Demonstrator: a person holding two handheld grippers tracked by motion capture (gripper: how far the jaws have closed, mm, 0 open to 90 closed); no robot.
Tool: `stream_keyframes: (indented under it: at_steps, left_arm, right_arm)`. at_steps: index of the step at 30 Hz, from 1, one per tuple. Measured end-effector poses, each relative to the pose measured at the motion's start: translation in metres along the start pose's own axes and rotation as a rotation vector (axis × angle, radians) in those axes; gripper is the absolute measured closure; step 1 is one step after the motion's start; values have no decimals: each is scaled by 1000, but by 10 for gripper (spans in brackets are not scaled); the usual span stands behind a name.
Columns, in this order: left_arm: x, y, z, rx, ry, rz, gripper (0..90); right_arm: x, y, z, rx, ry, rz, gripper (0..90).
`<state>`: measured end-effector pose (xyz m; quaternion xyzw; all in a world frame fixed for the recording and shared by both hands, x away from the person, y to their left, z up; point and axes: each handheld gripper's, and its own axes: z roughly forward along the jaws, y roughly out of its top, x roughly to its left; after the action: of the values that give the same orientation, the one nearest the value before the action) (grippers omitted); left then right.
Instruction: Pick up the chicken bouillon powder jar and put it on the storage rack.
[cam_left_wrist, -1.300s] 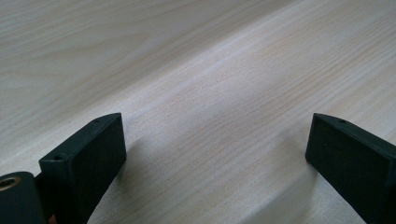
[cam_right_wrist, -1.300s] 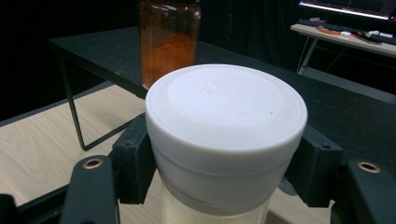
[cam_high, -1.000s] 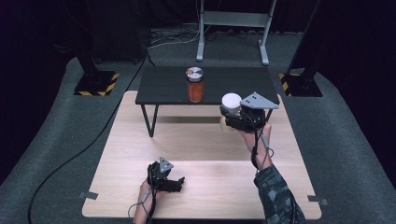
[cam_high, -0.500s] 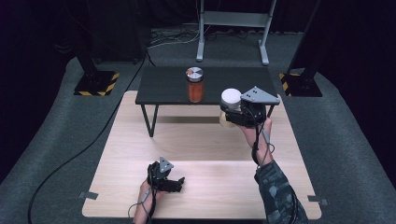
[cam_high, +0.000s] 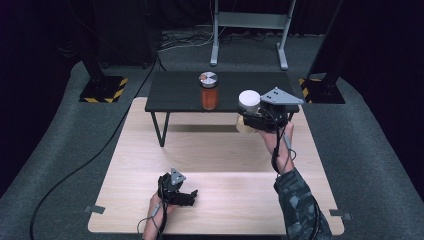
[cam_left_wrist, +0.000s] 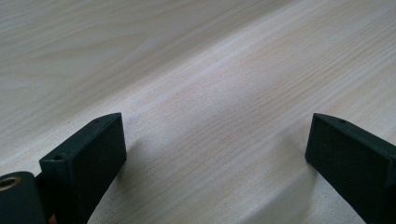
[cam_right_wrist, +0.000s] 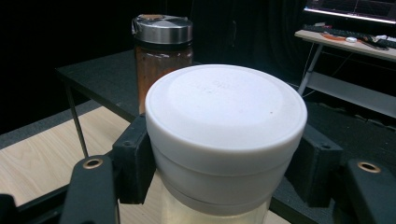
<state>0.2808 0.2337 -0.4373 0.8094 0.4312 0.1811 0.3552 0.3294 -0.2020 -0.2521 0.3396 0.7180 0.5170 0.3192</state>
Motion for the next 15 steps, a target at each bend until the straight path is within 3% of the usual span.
stream_keyframes:
  at_steps: [15]
  left_arm:
    - [0,0,0,0,0,1,50]
  right_arm:
    - [-6,11,-2,-5,6,-3,327]
